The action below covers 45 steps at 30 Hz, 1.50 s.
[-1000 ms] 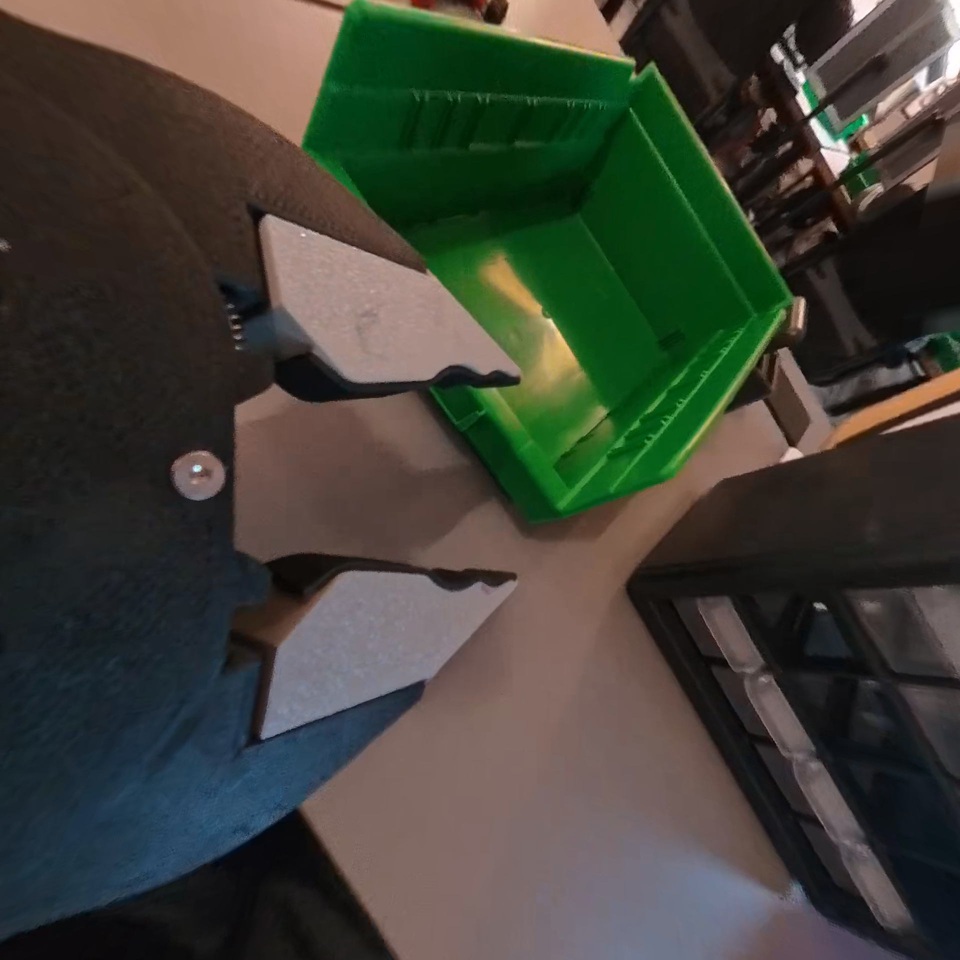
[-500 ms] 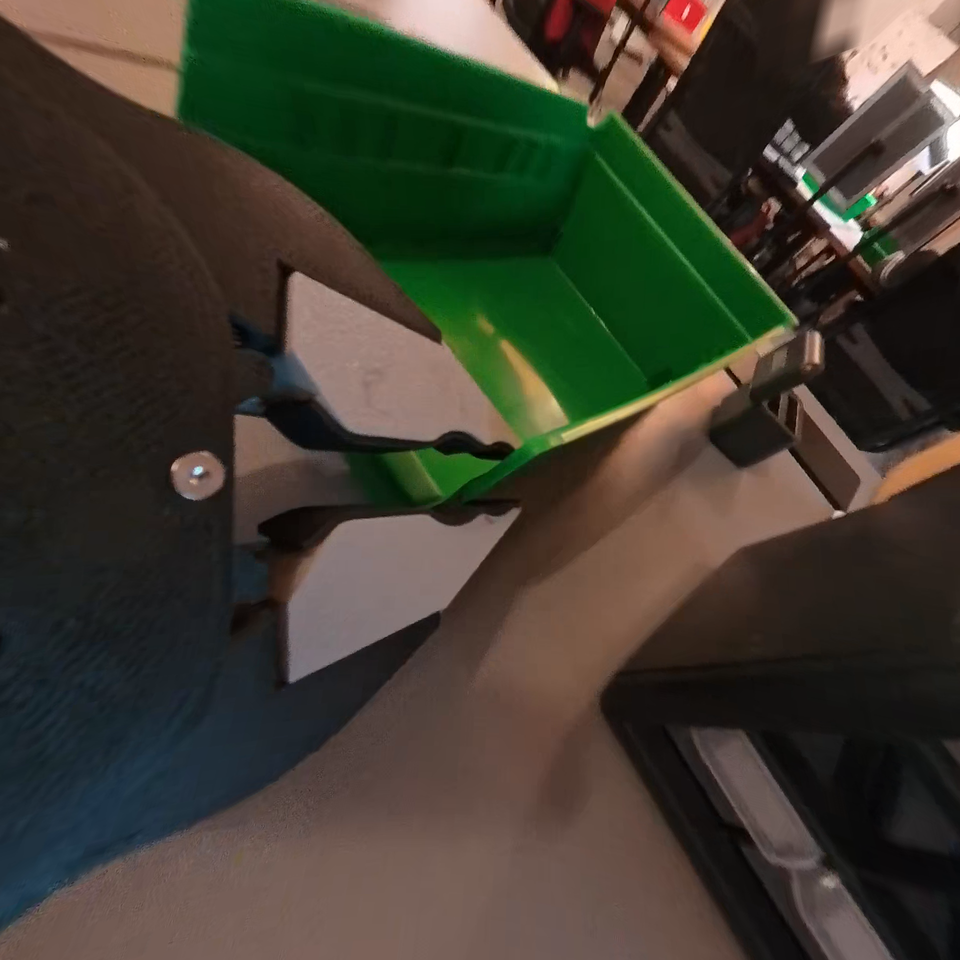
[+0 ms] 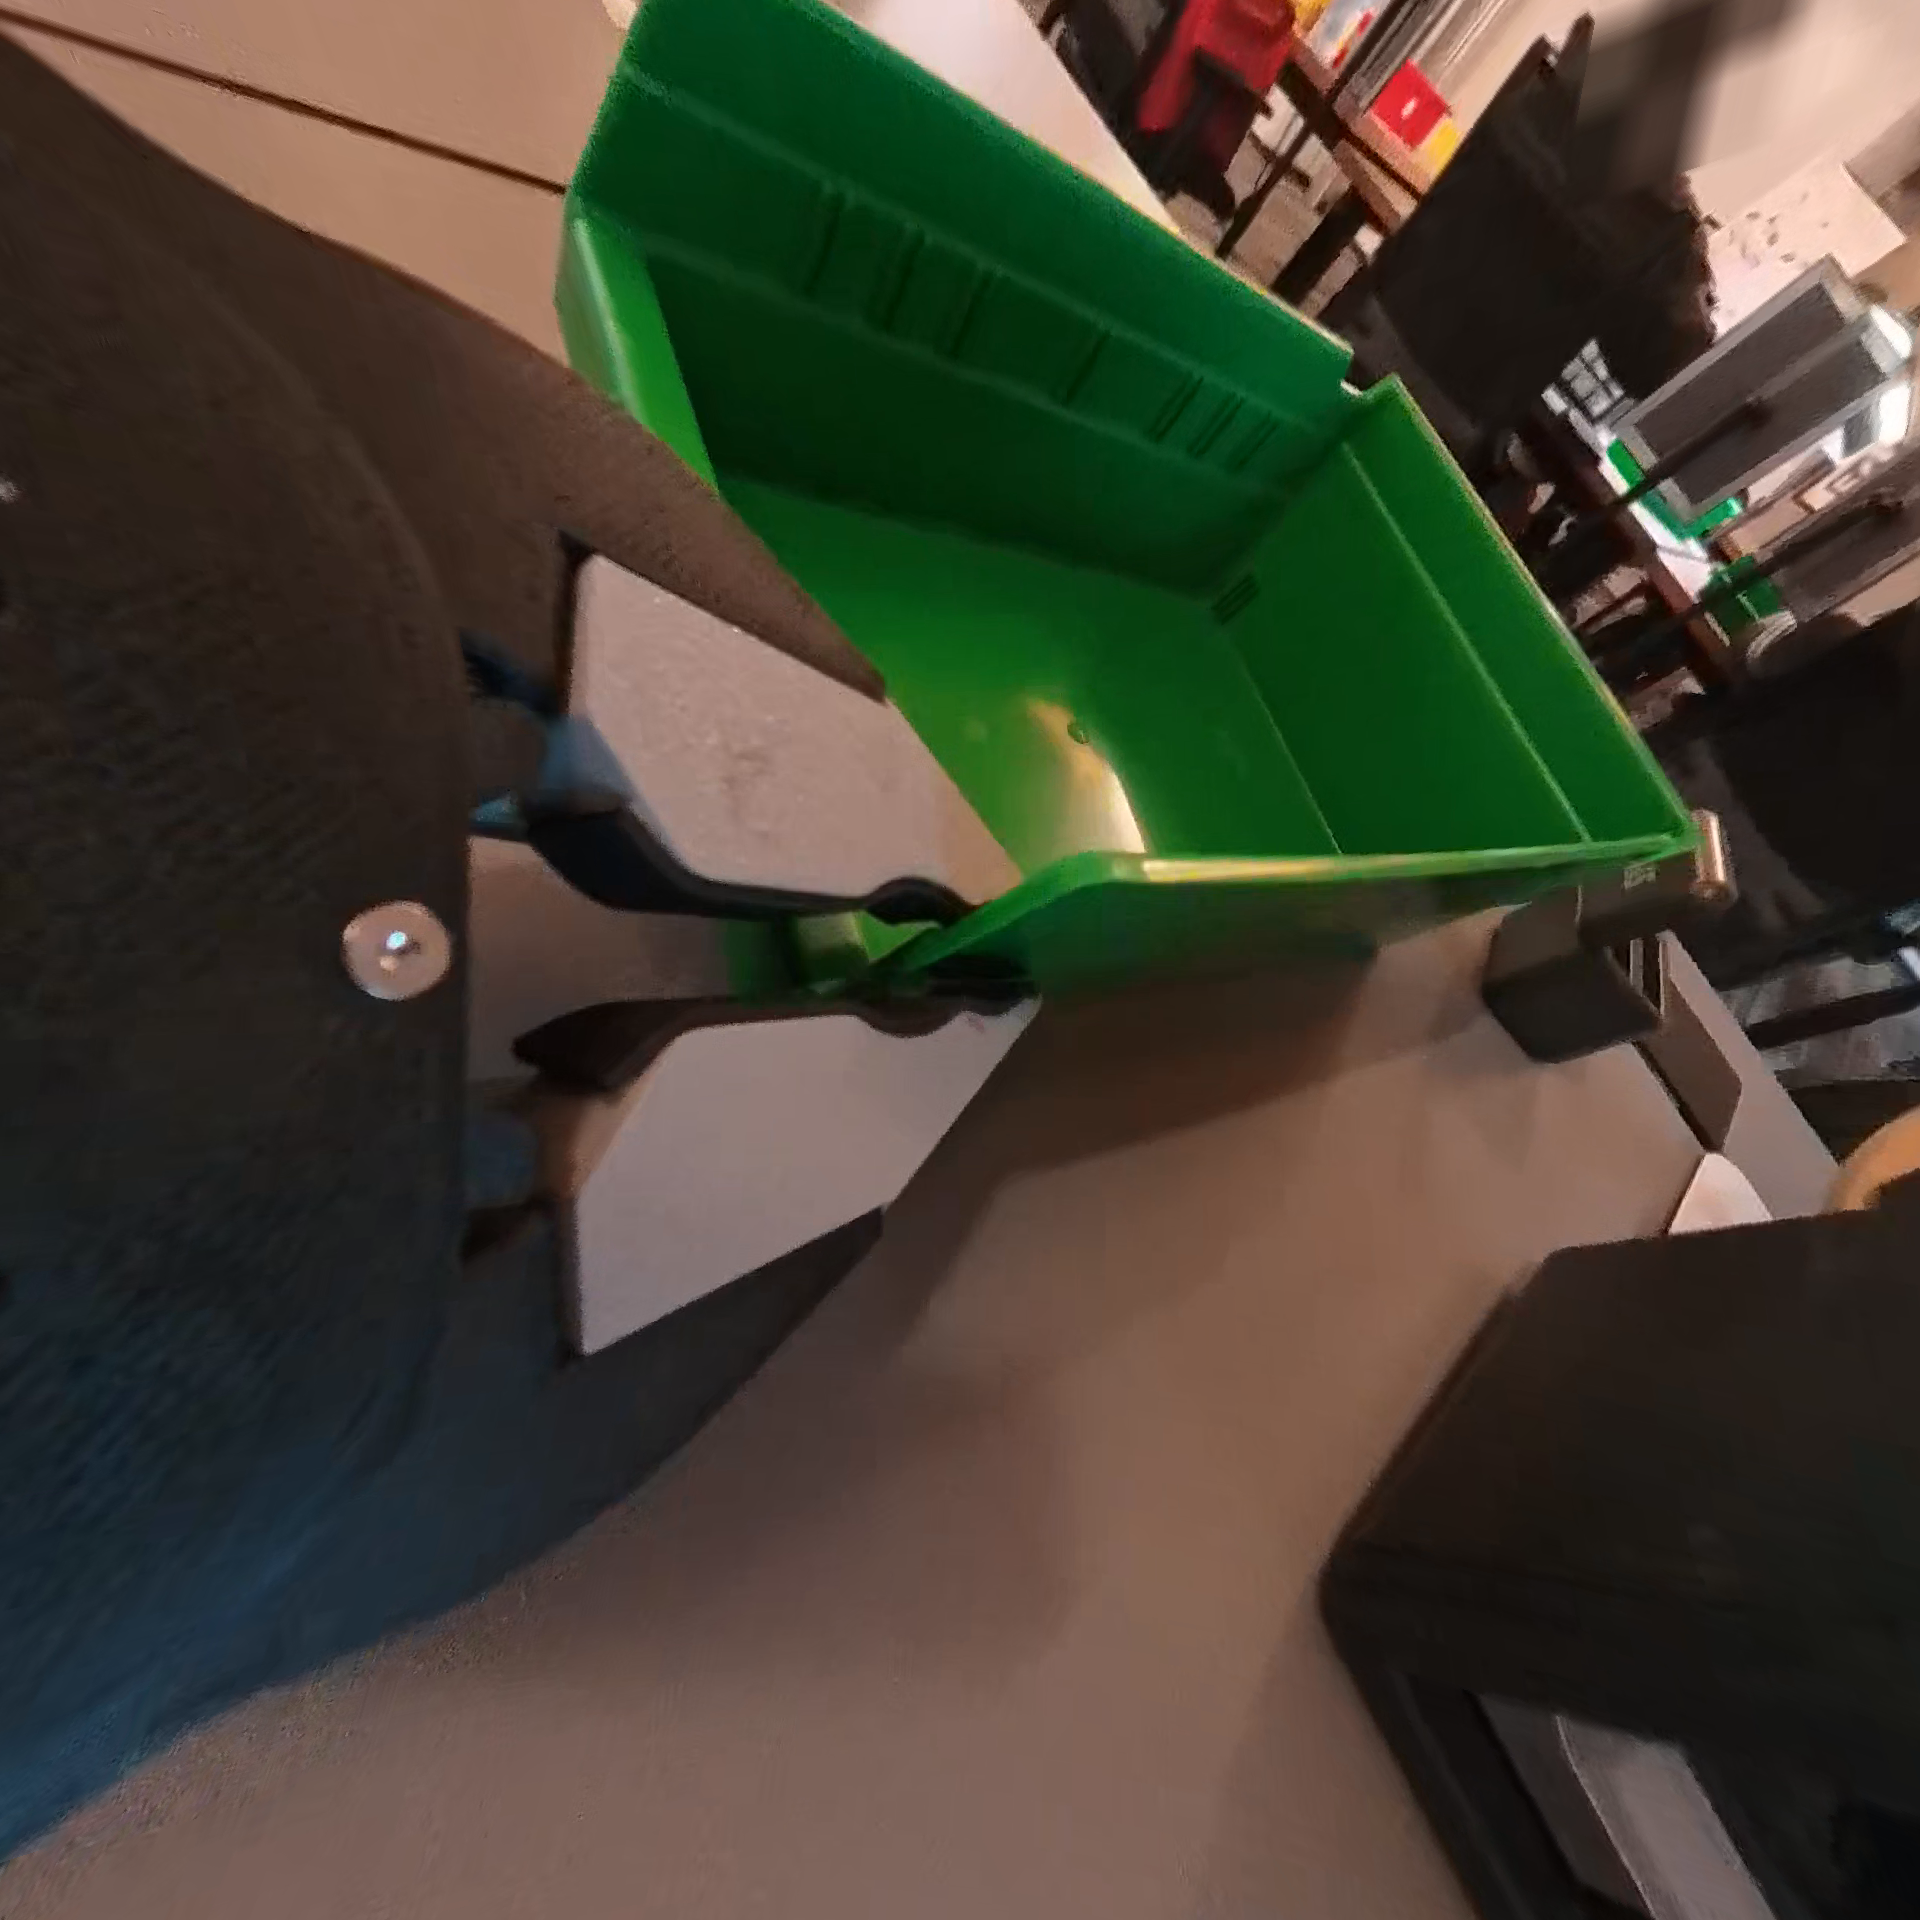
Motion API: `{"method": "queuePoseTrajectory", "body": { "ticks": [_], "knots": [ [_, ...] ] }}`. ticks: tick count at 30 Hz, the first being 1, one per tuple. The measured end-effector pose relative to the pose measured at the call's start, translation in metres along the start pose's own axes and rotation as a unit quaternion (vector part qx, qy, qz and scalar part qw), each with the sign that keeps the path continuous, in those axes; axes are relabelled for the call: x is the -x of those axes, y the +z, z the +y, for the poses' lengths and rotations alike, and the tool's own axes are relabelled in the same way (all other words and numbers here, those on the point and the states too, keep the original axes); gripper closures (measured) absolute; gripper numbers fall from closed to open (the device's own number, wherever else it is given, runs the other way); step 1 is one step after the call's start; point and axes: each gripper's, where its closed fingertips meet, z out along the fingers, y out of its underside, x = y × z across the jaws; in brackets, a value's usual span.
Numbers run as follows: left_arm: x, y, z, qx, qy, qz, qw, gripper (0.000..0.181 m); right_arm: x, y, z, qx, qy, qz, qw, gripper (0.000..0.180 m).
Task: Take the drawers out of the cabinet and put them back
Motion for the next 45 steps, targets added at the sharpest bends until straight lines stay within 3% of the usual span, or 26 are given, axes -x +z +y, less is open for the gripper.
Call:
{"method": "queuePoseTrajectory", "body": {
  "ticks": [6, 10, 14, 23, 28, 33, 39, 43, 45],
  "knots": [
    [0.022, -0.029, -0.017, -0.005, 0.059, -0.029, 0.998, 0.173, -0.012, -0.031, -0.008, -0.062, 0.002, 0.031, 0.998, 0.179],
    [0.056, -0.064, -0.051, -0.066, 0.054, -0.076, 0.993, 0.174, -0.017, -0.053, -0.005, -0.060, -0.046, 0.089, 0.993, 0.179],
    [0.079, -0.104, -0.081, -0.114, 0.065, -0.125, 0.983, 0.175, -0.011, -0.102, -0.025, -0.119, -0.064, 0.105, 0.985, 0.179],
    [0.101, -0.183, -0.098, -0.166, 0.035, -0.154, 0.973, 0.174, 0.094, -0.256, -0.084, -0.271, -0.132, -0.052, 0.952, 0.178],
    [0.130, -0.231, -0.099, -0.197, 0.012, -0.187, 0.962, 0.174, 0.186, -0.303, -0.102, -0.321, -0.213, -0.158, 0.909, 0.178],
    [0.151, -0.273, -0.103, -0.225, 0.003, -0.227, 0.948, 0.175, 0.294, -0.287, -0.130, -0.331, -0.265, -0.288, 0.859, 0.179],
    [0.160, -0.291, -0.106, -0.239, 0.007, -0.248, 0.939, 0.175, 0.431, -0.207, -0.152, -0.272, -0.334, -0.367, 0.824, 0.179],
    [0.157, -0.285, -0.109, -0.244, 0.012, -0.238, 0.940, 0.175, 0.494, -0.124, -0.173, -0.221, -0.335, -0.350, 0.847, 0.179],
    [0.153, -0.280, -0.110, -0.244, 0.011, -0.228, 0.943, 0.175, 0.516, -0.092, -0.203, -0.247, -0.307, -0.313, 0.864, 0.178]
  ]
}}
